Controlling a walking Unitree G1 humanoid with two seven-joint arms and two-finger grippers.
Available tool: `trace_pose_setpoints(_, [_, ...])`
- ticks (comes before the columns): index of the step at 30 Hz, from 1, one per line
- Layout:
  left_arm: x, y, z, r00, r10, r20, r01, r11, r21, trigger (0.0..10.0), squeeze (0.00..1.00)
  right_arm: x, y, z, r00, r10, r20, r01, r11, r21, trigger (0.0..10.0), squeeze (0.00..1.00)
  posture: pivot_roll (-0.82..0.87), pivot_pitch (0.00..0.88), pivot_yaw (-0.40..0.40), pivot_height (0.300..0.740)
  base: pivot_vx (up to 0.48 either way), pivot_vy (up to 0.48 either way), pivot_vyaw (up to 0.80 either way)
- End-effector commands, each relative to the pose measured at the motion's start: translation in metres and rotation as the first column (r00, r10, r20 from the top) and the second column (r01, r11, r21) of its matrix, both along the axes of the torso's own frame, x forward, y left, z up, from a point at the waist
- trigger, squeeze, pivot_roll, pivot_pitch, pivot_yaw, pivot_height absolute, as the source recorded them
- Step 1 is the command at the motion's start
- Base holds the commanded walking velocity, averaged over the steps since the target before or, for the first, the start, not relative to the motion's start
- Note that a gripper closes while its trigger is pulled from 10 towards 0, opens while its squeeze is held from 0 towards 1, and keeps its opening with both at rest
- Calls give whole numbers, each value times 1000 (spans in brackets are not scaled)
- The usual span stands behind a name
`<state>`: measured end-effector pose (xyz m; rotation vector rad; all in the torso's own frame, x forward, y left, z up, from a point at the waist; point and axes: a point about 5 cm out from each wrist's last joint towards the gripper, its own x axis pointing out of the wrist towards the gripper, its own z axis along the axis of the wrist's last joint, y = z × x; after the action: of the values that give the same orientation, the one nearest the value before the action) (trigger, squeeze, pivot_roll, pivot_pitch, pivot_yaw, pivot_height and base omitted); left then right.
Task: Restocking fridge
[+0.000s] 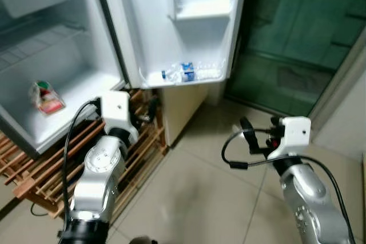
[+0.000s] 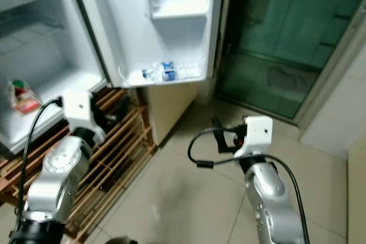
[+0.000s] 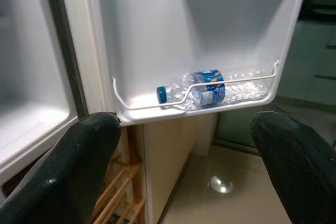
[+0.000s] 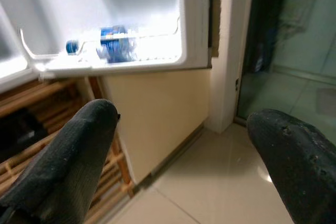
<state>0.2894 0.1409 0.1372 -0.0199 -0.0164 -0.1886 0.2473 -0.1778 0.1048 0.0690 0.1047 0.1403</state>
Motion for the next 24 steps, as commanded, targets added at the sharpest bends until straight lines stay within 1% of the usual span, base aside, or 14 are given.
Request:
trace_pose_setpoints(1, [0,2,-3,1000,13,-9,-12,1000,16,10000,0,0,1,1,1000,8,7,-8,1000,-7,10000,0,-153,0,33,740,0,-480,606])
trace_pose_setpoints(8, [1,-2,-4,1000,20,-10,-20,1000,-8,10000,0,-4,-2,1,1000,23,8,-23,999,-38,10000,0,-166,0,28,740,0,-480,611])
trace_pose_setpoints(11, [3,1,-3,998,55,-7,-55,998,-11,10000,0,-5,-1,0,999,34,11,-33,998,-49,10000,0,-170,0,28,740,0,-480,613])
trace_pose_setpoints(14, [11,6,-5,989,145,-16,-145,989,-10,10000,0,-5,6,1,997,75,25,-73,995,-70,10000,0,-173,0,32,740,0,-453,608])
trace_pose_setpoints(15, [11,6,-5,989,145,-16,-145,989,-10,10000,0,-5,6,1,997,75,25,-73,995,-70,10000,0,-173,0,32,740,0,-454,606])
trace_pose_setpoints(17, [15,7,-4,984,176,-12,-176,984,0,10000,0,-5,11,2,994,100,36,-97,992,-81,10000,0,-179,0,32,740,0,-450,603])
trace_pose_setpoints(20, [21,13,-11,966,255,-53,-253,967,30,10000,0,-3,15,3,990,135,45,-130,987,-97,10000,0,-179,0,29,740,0,-450,592])
trace_pose_setpoints(21, [21,13,-11,966,255,-53,-253,967,30,10000,0,-3,15,3,990,135,45,-130,987,-97,10000,0,-179,0,29,740,0,-450,587])
trace_pose_setpoints(22, [23,15,-14,957,283,-67,-281,959,36,10000,0,-3,16,4,989,143,46,-138,985,-105,10000,0,-179,0,29,740,0,-450,581])
trace_pose_setpoints(23, [26,16,-17,947,307,-97,-307,952,18,10000,0,-2,15,4,987,153,50,-146,982,-116,10000,0,-184,0,28,740,0,-454,581])
trace_pose_setpoints(24, [27,17,-19,945,308,-110,-311,950,-8,10000,0,-2,15,4,987,154,51,-147,982,-117,10000,0,-184,0,28,740,0,0,575])
